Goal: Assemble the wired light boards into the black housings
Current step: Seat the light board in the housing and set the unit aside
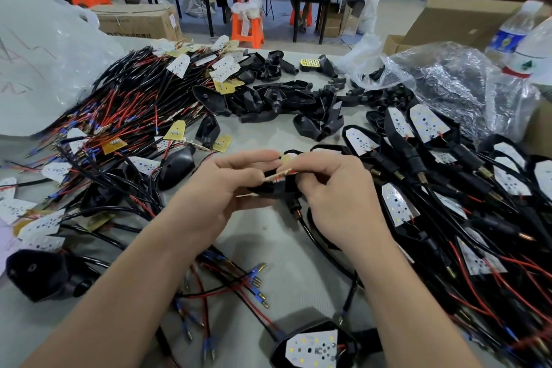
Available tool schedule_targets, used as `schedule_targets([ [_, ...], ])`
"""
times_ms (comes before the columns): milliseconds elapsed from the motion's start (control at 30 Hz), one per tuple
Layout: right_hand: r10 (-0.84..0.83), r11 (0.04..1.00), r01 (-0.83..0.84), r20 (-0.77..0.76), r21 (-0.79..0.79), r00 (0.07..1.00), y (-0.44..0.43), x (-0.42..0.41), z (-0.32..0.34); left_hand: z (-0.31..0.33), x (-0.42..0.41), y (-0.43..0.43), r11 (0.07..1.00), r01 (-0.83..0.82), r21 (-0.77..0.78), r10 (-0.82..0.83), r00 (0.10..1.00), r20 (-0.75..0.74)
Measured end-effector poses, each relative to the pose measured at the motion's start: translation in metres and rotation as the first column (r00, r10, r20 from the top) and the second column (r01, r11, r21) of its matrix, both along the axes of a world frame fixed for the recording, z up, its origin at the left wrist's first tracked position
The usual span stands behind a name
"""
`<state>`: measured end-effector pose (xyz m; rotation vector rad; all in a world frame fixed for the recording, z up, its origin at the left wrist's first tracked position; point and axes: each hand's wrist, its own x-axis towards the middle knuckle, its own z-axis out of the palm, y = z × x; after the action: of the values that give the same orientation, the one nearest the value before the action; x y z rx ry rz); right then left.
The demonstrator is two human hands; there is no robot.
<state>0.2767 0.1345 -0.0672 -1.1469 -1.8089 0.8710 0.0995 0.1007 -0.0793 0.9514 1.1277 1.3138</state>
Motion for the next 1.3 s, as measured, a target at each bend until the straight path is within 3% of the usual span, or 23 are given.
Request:
schedule_targets([
  [267,0.087,0.990,-0.087,0.001,-0.114,0.996,-0.006,-0.003,0.005,0.001,-0.011,0.002,0.998,0.064,0.016,-0.065,0.995,0.069],
  [500,0.063,0.985,-0.060,0.010,-0.164,0.998,0.004,0.009,0.006,0.005,-0.018,0.003,0.979,-0.193,0.067,0.190,0.981,0.048],
  [633,0.009,0.991,-0.009,-0.003,-0.135,1.000,0.009,0.013,0.006,0.009,-0.029,0.006,0.920,-0.391,0.034,0.383,0.913,0.142],
  [833,-0.046,0.951,-0.009,-0.171,-0.310,0.984,0.010,0.011,0.003,0.008,-0.034,0.003,0.884,-0.465,0.055,0.460,0.884,0.086],
  [967,-0.045,0.932,0.012,-0.085,-0.363,0.995,0.007,0.008,0.002,0.009,-0.033,0.002,0.889,-0.451,0.084,0.447,0.893,0.061],
  [1100,0.039,0.947,0.027,0.196,-0.321,0.980,0.005,0.012,0.004,0.008,-0.031,0.002,0.887,-0.454,0.082,0.450,0.891,0.065],
  [1167,0.025,0.954,0.036,0.201,-0.296,0.979,0.003,0.012,0.004,0.007,-0.031,0.003,0.868,-0.492,0.068,0.487,0.870,0.077],
  [1300,-0.225,0.974,0.223,0.095,0.027,0.970,-0.006,0.000,0.005,0.006,-0.024,0.003,0.789,-0.582,0.197,0.609,0.782,-0.131],
])
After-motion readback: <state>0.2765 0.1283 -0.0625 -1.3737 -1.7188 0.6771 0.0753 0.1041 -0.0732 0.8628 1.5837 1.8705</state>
